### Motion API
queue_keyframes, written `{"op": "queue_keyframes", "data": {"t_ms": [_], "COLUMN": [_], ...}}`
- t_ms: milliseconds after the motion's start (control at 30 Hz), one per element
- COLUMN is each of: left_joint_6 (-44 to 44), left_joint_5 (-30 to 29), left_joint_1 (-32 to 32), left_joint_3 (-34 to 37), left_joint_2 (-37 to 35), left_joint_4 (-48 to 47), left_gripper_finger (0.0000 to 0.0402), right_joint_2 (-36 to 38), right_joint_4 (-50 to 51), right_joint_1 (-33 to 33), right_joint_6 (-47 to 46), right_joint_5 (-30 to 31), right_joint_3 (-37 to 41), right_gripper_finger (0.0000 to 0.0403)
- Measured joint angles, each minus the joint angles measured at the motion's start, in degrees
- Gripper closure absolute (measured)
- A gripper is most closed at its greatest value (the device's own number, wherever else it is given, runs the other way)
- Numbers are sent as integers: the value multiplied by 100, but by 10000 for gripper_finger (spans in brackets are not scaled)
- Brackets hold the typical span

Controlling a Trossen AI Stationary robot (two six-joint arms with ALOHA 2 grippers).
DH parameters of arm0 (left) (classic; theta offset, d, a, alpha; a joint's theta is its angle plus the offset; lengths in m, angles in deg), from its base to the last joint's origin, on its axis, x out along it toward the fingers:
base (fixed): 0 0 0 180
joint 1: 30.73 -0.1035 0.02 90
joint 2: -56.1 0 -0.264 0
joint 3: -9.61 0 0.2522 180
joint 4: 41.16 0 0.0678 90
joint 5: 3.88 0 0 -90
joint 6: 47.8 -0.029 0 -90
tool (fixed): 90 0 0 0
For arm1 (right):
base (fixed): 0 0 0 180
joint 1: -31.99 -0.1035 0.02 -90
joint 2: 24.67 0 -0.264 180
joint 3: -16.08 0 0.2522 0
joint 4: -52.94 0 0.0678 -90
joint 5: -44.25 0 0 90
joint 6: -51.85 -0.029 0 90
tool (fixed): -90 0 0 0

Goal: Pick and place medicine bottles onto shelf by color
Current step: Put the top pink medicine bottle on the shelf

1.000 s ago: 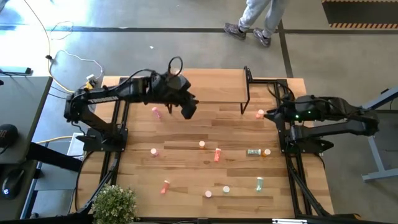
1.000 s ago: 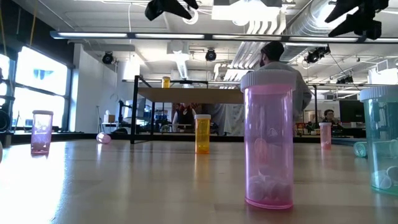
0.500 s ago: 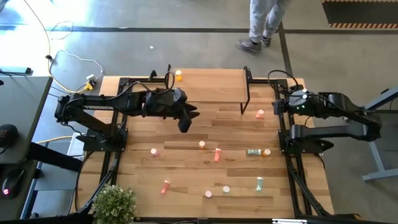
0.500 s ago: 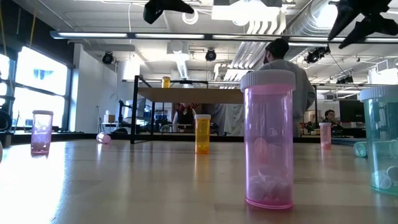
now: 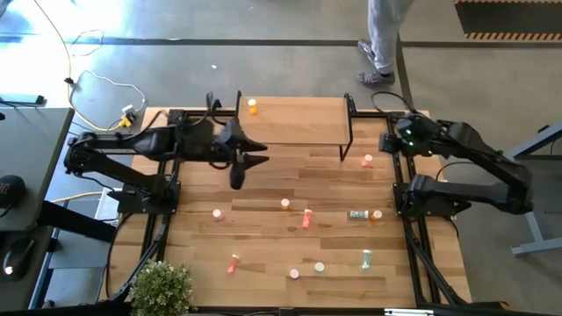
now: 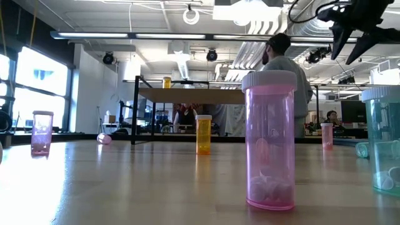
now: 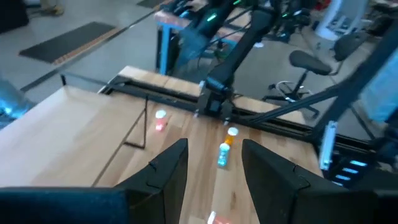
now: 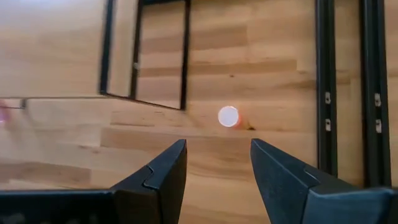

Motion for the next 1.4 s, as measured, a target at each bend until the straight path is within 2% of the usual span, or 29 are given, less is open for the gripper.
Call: {"op": "queue_keyframes", "data": {"t_ms": [167, 333, 633, 800, 1000, 1233, 1400], "left_joint_6": [-128, -299, -299, -299, -300, -451, -463], "left_joint_5": [270, 293, 293, 307, 583, 592, 588], "left_joint_1": [-2, -2, -4, -4, -4, -7, -7], "left_joint_3": [-1, -1, -2, -2, -2, -2, -2], "left_joint_2": [-414, -688, -798, -796, -797, -842, -851], "left_joint_4": [-48, -58, -239, -403, -419, -437, -437], "left_gripper_finger": [261, 261, 261, 261, 261, 261, 261], "right_joint_2": [-436, -884, -1803, -2267, -2744, -3168, -3313], "right_joint_4": [-2, -29, -25, -55, -112, -524, -807], "right_joint_1": [780, 1612, 2444, 2685, 2697, 2658, 2658], "right_joint_6": [420, 674, 439, -114, -792, -1012, -824], "right_joint_5": [-587, -1248, -1942, -2296, -2431, -2307, -2117], "right_joint_3": [2, 2, 4, 4, 4, 4, 4], "right_gripper_finger": [233, 233, 233, 233, 233, 233, 233]}}
